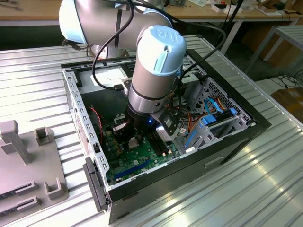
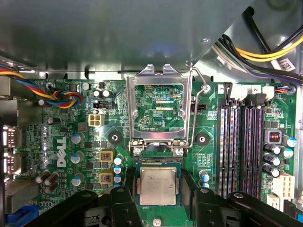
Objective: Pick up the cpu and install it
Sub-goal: 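Place the cpu into insertion slot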
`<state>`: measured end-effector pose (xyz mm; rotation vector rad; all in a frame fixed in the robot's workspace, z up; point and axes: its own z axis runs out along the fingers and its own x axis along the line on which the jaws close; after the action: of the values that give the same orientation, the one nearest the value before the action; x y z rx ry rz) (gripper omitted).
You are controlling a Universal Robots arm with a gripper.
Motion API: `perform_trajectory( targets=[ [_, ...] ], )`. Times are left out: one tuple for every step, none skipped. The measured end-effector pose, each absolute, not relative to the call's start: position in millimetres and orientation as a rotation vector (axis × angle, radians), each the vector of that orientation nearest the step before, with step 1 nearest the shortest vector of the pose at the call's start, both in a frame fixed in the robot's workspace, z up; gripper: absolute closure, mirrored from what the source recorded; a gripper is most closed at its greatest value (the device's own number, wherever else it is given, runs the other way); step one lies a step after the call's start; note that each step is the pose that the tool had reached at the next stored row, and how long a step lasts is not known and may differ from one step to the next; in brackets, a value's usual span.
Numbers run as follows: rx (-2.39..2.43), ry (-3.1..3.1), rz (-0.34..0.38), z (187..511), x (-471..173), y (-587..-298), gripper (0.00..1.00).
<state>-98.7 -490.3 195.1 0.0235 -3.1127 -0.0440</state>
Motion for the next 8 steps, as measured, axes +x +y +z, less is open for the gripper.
perform_trajectory(
  targets=[
    [0.024,-3.113,-0.044,195.1,-98.7,-490.3,0.53],
    [0.023,-3.113,-0.044,195.1,-98.7,-490.3,0.53],
    [0.023,-3.113,-0.044,195.1,-98.7,-490.3,0.53],
    [0.023,-3.113,-0.044,195.1,-98.7,-490.3,0.53],
    [0.024,-3.113,-0.044,195.0,-98.7,-490.3,0.53],
    [0.024,-3.113,-0.044,195.0,-98.7,-490.3,0.53],
    [0.024,-3.113,-0.044,195.0,-98.7,-490.3,0.53],
    [0.024,-3.113,-0.044,194.9,-98.7,-490.3,0.53]
  ],
)
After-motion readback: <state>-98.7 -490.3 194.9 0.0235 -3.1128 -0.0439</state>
